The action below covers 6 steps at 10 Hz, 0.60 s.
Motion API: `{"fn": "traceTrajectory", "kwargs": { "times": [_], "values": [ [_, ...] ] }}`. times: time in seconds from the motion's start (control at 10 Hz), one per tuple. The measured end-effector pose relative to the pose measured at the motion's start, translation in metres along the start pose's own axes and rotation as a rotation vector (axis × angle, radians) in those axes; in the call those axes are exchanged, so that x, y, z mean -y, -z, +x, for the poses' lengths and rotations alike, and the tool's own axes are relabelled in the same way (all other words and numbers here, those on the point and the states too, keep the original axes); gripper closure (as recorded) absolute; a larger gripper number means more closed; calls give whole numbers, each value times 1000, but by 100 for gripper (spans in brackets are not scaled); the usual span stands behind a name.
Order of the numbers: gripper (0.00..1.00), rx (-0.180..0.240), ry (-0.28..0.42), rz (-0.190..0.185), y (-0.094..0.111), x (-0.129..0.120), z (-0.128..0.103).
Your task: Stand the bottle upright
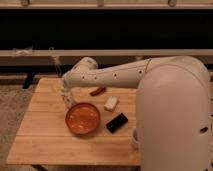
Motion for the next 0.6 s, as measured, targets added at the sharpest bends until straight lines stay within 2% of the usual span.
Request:
{"fn": "traceTrajectory", "kwargs": {
  "times": [0.6],
  "values": [
    [20,2,-3,-1,2,-2,0]
  ]
}}
